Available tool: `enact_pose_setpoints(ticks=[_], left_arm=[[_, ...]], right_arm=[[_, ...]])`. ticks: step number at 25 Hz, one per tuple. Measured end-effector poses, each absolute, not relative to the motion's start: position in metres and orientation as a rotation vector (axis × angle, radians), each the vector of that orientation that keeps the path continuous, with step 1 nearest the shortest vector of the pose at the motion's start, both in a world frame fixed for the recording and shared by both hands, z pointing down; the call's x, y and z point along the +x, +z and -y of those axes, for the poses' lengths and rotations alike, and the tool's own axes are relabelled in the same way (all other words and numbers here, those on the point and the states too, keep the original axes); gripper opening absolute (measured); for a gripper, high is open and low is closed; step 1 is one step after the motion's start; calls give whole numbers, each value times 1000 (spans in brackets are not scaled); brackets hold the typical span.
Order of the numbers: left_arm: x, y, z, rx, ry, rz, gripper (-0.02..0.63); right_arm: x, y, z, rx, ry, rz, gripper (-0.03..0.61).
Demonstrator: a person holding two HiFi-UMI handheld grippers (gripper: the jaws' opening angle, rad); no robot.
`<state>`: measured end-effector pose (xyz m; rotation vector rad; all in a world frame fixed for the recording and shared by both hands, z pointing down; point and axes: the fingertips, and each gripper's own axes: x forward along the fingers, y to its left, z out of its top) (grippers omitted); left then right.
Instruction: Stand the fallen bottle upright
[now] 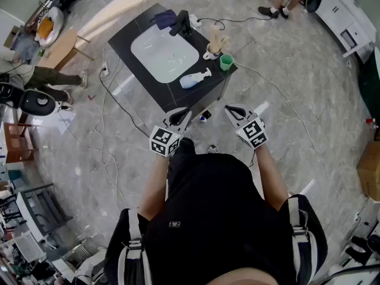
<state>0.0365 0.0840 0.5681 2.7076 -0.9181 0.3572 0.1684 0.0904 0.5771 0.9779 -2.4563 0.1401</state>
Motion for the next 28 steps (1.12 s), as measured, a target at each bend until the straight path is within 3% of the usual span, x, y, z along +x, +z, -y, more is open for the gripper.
enact_pose_setpoints(ticks=[28], left_arm=[[33,580,-60,2677,330,849,32]], right_arm=[[151,598,-85,913,242,2393,58]])
